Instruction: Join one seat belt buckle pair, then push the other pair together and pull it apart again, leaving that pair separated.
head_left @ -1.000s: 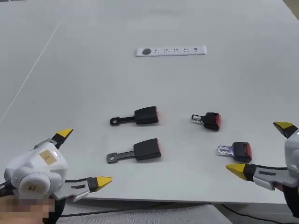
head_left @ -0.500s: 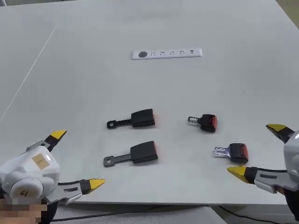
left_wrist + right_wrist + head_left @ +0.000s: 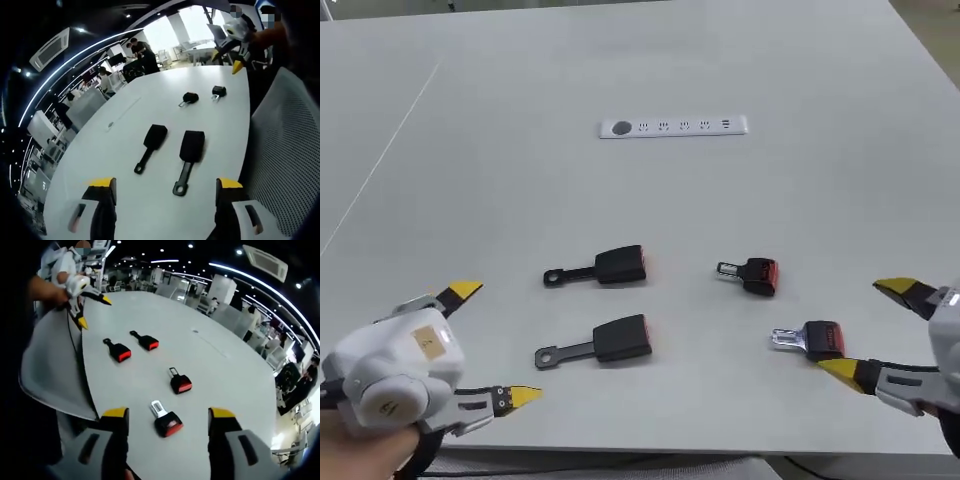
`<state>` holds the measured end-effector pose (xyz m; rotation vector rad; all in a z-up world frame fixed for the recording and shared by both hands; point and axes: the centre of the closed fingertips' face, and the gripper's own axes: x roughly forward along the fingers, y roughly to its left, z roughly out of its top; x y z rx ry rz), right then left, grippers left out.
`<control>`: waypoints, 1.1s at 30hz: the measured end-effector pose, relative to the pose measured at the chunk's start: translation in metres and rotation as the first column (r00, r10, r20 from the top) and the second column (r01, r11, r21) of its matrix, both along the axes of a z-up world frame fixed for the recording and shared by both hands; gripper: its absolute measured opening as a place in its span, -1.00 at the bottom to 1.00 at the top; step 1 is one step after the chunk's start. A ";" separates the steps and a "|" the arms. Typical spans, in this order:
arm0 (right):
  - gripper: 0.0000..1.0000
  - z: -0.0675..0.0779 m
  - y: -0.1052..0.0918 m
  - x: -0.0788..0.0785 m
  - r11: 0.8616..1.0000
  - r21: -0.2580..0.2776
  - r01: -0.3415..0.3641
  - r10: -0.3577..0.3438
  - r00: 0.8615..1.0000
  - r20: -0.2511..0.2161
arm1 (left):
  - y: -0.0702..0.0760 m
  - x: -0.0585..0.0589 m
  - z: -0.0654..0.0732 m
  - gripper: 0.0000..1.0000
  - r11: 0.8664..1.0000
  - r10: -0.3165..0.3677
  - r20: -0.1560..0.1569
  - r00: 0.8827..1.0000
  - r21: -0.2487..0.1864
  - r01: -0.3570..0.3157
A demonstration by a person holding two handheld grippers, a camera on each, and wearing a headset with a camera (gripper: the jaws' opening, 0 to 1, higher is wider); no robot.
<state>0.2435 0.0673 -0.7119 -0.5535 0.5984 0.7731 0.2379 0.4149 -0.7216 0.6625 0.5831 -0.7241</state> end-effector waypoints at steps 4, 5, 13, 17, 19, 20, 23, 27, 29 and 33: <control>0.26 -0.015 -0.003 0.000 0.996 -0.058 -0.074 0.072 0.997 -0.040 | -0.015 -0.001 -0.019 0.46 0.999 -0.054 -0.100 0.994 -0.004 0.054; 0.26 -0.018 -0.005 0.001 0.995 -0.065 -0.080 0.078 0.996 -0.045 | -0.017 -0.001 -0.022 0.41 0.998 -0.062 -0.115 0.991 0.000 0.062; -0.03 -0.047 -0.007 0.001 0.973 -0.094 -0.212 0.198 0.970 -0.142 | -0.048 0.007 -0.045 0.17 0.985 -0.163 -0.193 0.968 0.029 0.171; -0.11 -0.054 -0.006 0.003 0.961 -0.101 -0.258 0.238 0.955 -0.178 | -0.061 0.018 -0.050 0.08 0.980 -0.190 -0.218 0.957 0.022 0.200; -0.19 -0.060 -0.005 0.002 0.949 -0.109 -0.296 0.268 0.939 -0.216 | -0.065 0.023 -0.054 0.06 0.976 -0.204 -0.239 0.949 0.026 0.216; -0.19 -0.063 -0.006 0.004 0.947 -0.114 -0.301 0.271 0.937 -0.222 | -0.066 0.024 -0.055 0.06 0.976 -0.205 -0.245 0.948 0.024 0.217; -0.21 -0.071 -0.007 0.005 0.940 -0.116 -0.320 0.282 0.924 -0.260 | -0.078 0.022 -0.062 0.01 0.970 -0.236 -0.328 0.915 -0.019 0.244; -0.19 -0.086 -0.013 0.007 0.920 -0.158 -0.358 0.301 0.905 -0.302 | -0.087 0.028 -0.074 0.02 0.964 -0.254 -0.359 0.898 -0.020 0.265; -0.17 -0.086 -0.011 0.009 0.916 -0.166 -0.365 0.306 0.904 -0.299 | -0.087 0.028 -0.077 0.02 0.961 -0.257 -0.379 0.889 -0.008 0.275; -0.16 -0.087 -0.007 0.013 0.911 -0.172 -0.376 0.314 0.899 -0.306 | -0.090 0.028 -0.084 0.04 0.950 -0.279 -0.404 0.871 0.015 0.311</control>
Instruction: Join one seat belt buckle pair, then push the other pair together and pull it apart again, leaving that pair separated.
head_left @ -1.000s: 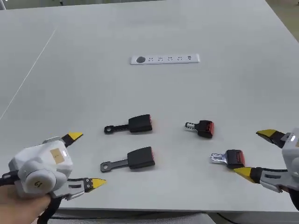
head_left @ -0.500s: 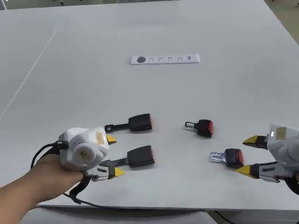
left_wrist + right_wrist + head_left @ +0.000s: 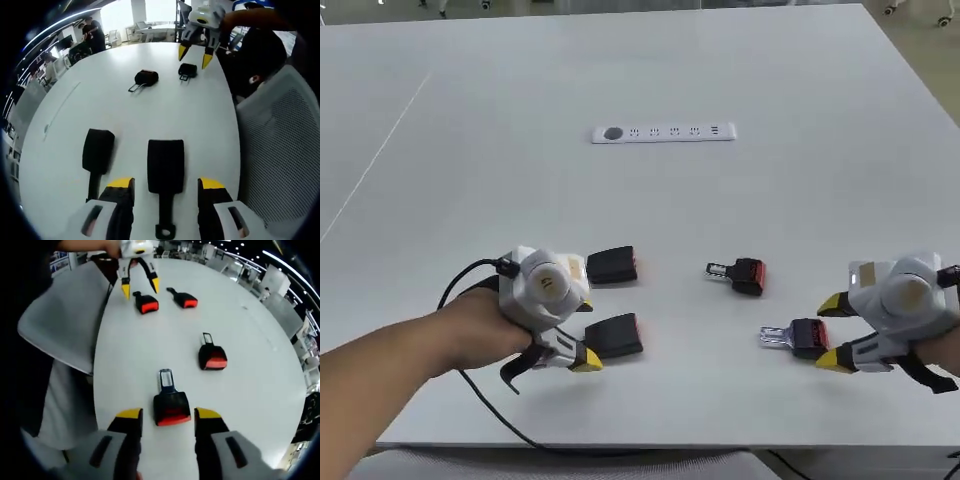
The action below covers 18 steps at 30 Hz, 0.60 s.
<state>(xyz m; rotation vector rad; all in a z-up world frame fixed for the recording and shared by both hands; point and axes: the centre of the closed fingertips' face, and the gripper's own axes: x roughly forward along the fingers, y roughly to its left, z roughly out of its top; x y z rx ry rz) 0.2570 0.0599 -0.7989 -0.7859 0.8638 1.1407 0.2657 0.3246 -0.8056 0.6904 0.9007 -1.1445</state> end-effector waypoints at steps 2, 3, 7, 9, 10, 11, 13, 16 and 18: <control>-0.17 -0.004 0.000 0.001 1.000 -0.014 -0.007 0.007 1.000 -0.009 | -0.002 -0.001 -0.003 0.02 1.000 -0.024 -0.009 1.000 0.015 0.024; -0.17 -0.007 0.000 0.002 1.000 -0.020 -0.005 0.004 1.000 -0.018 | -0.003 -0.002 -0.005 0.01 0.999 -0.035 -0.017 0.999 0.023 0.035; -0.21 -0.012 0.007 0.000 1.000 0.007 0.007 -0.007 0.997 -0.076 | -0.007 -0.003 -0.010 -0.04 0.993 -0.099 -0.014 0.995 0.058 0.100; -0.21 -0.016 0.005 0.004 1.000 -0.007 -0.008 0.008 0.997 -0.082 | -0.009 -0.006 -0.011 -0.08 0.992 -0.112 -0.024 0.993 0.056 0.113; -0.21 -0.017 0.005 0.003 1.000 -0.013 -0.017 0.016 0.996 -0.082 | -0.010 -0.007 -0.013 -0.12 0.991 -0.114 -0.035 0.993 0.063 0.116; -0.21 -0.017 0.005 0.003 1.000 -0.018 -0.024 0.022 0.996 -0.085 | -0.009 -0.007 -0.014 -0.16 0.990 -0.123 -0.037 0.992 0.067 0.125; -0.21 -0.018 0.005 0.003 0.999 -0.024 -0.034 0.032 0.995 -0.092 | -0.009 -0.005 -0.016 -0.18 0.986 -0.142 -0.030 0.989 0.084 0.145; -0.26 -0.022 0.002 0.002 0.998 -0.040 -0.052 0.047 0.992 -0.114 | -0.008 -0.003 -0.017 -0.28 0.984 -0.150 -0.034 0.988 0.094 0.152; -0.28 -0.023 0.001 0.001 0.997 -0.040 -0.067 0.062 0.990 -0.126 | -0.007 -0.001 -0.019 -0.33 0.979 -0.172 -0.024 0.985 0.111 0.173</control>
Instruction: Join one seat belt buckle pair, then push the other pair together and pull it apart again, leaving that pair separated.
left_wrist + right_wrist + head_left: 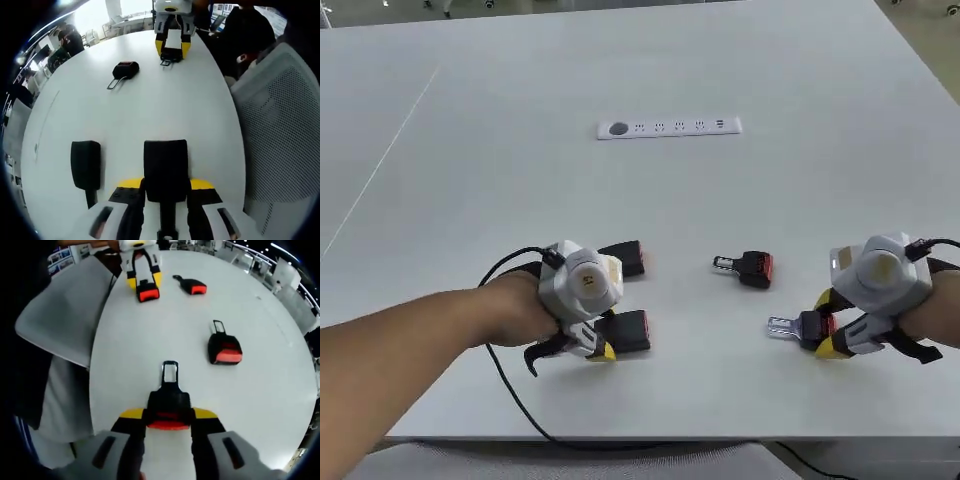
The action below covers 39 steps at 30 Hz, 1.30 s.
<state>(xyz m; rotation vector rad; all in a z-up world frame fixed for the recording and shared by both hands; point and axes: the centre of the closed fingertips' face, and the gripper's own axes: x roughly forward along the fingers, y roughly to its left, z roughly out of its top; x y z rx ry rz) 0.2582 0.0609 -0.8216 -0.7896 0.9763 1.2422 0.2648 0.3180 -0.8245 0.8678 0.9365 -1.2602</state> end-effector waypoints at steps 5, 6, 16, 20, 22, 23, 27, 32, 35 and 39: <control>-0.30 0.000 0.001 -0.001 1.000 0.000 -0.028 0.028 1.000 -0.007 | -0.001 -0.002 -0.004 -0.33 0.999 -0.036 -0.021 0.999 0.015 0.036; -0.30 0.000 0.000 -0.001 1.000 -0.003 -0.030 0.030 1.000 -0.007 | -0.001 -0.001 -0.004 -0.33 0.999 -0.033 -0.027 0.999 0.014 0.033; -0.32 -0.002 -0.002 0.001 0.991 -0.065 -0.119 0.119 0.993 -0.003 | -0.002 -0.002 -0.005 -0.34 0.996 -0.076 -0.040 0.996 0.042 0.077; -0.31 -0.003 -0.001 0.000 0.990 -0.075 -0.122 0.123 0.992 0.004 | -0.002 -0.003 -0.005 -0.34 0.996 -0.069 -0.039 0.997 0.050 0.071; -0.31 -0.003 -0.001 0.001 0.989 -0.082 -0.126 0.127 0.992 0.002 | -0.001 -0.003 -0.005 -0.34 0.996 -0.068 -0.039 0.997 0.051 0.070; -0.31 -0.003 -0.002 0.001 0.988 -0.086 -0.132 0.133 0.991 0.002 | -0.001 -0.004 -0.005 -0.34 0.996 -0.067 -0.037 0.997 0.050 0.069; -0.31 -0.004 -0.001 0.002 0.984 -0.102 -0.144 0.144 0.990 -0.002 | -0.002 -0.004 -0.005 -0.34 0.996 -0.068 -0.038 0.997 0.050 0.070; -0.31 -0.006 -0.003 0.003 0.985 -0.103 -0.138 0.138 0.990 -0.001 | -0.001 -0.005 -0.005 -0.34 0.996 -0.068 -0.037 0.997 0.058 0.070; -0.31 -0.006 -0.004 0.004 0.985 -0.102 -0.136 0.137 0.991 -0.001 | -0.001 -0.005 -0.006 -0.34 0.996 -0.069 -0.038 0.997 0.059 0.071; -0.31 -0.006 -0.002 0.004 0.989 -0.097 -0.111 0.112 0.994 0.003 | -0.001 -0.005 -0.006 -0.33 0.996 -0.065 -0.037 0.997 0.066 0.068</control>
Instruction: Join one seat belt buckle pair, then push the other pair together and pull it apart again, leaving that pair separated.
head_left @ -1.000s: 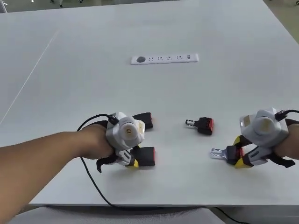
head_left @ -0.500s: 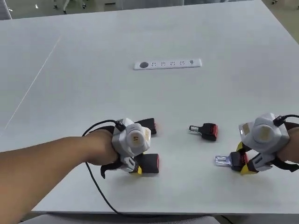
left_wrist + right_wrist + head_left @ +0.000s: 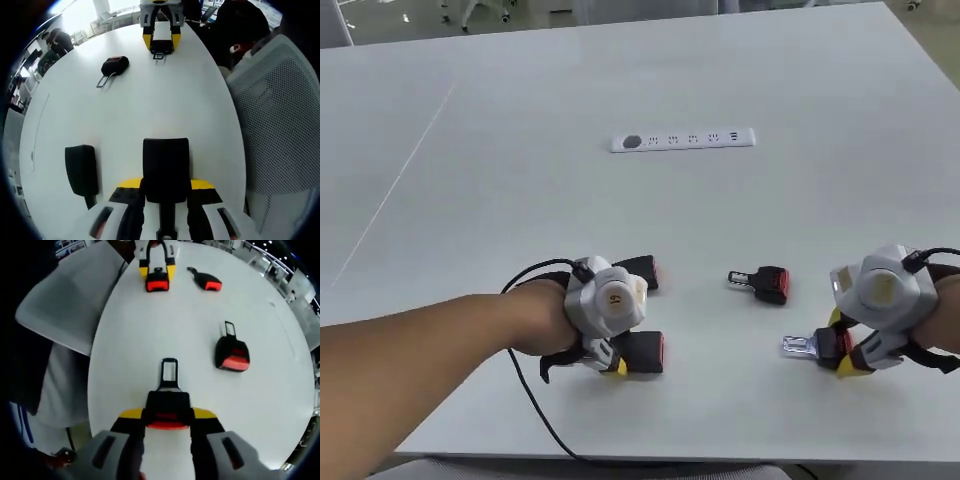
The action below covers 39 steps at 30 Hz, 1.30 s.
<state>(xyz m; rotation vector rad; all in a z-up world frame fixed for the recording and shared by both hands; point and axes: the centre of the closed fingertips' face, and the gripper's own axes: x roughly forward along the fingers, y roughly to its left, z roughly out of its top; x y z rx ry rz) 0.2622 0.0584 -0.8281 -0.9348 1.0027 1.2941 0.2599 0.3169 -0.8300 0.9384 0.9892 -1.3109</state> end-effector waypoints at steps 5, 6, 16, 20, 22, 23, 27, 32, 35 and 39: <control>-0.31 0.000 0.011 -0.002 0.997 0.052 0.051 -0.052 0.999 0.001 | 0.000 0.000 0.000 -0.34 1.000 0.002 0.002 1.000 0.001 -0.002; -0.31 0.000 0.015 -0.004 0.997 0.063 0.052 -0.052 0.999 0.001 | 0.001 0.000 0.000 -0.34 1.000 0.001 0.002 1.000 0.000 -0.001; -0.31 0.000 0.049 -0.003 0.982 0.162 0.097 -0.101 0.995 0.015 | 0.001 0.001 0.000 -0.34 1.000 -0.002 0.001 1.000 -0.011 0.002; -0.31 0.000 0.070 -0.004 0.976 0.194 0.095 -0.100 0.995 0.012 | 0.000 0.001 0.000 -0.34 1.000 -0.003 0.001 1.000 -0.010 0.003; -0.31 -0.001 0.079 -0.004 0.975 0.204 0.089 -0.094 0.995 0.013 | 0.000 0.001 0.000 -0.34 1.000 -0.009 0.001 1.000 -0.005 0.009; -0.31 0.000 0.083 -0.005 0.975 0.206 0.089 -0.093 0.996 0.012 | 0.000 0.001 0.000 -0.34 1.000 -0.011 0.001 1.000 -0.004 0.011; -0.32 0.000 0.103 -0.002 0.975 0.211 0.073 -0.081 0.996 0.029 | 0.000 0.001 0.000 -0.34 1.000 -0.009 -0.001 1.000 -0.008 0.009; -0.32 0.000 0.127 -0.003 0.972 0.231 0.050 -0.059 0.998 0.034 | 0.000 0.001 0.000 -0.34 1.000 -0.006 0.000 1.000 -0.007 0.006; -0.32 0.001 0.140 -0.006 0.969 0.244 0.034 -0.044 0.998 0.036 | 0.000 0.001 0.000 -0.34 1.000 -0.007 0.002 1.000 -0.004 0.007; -0.32 0.001 0.151 -0.007 0.968 0.249 0.020 -0.030 0.999 0.037 | 0.000 0.001 0.000 -0.34 1.000 -0.004 -0.001 1.000 0.005 0.004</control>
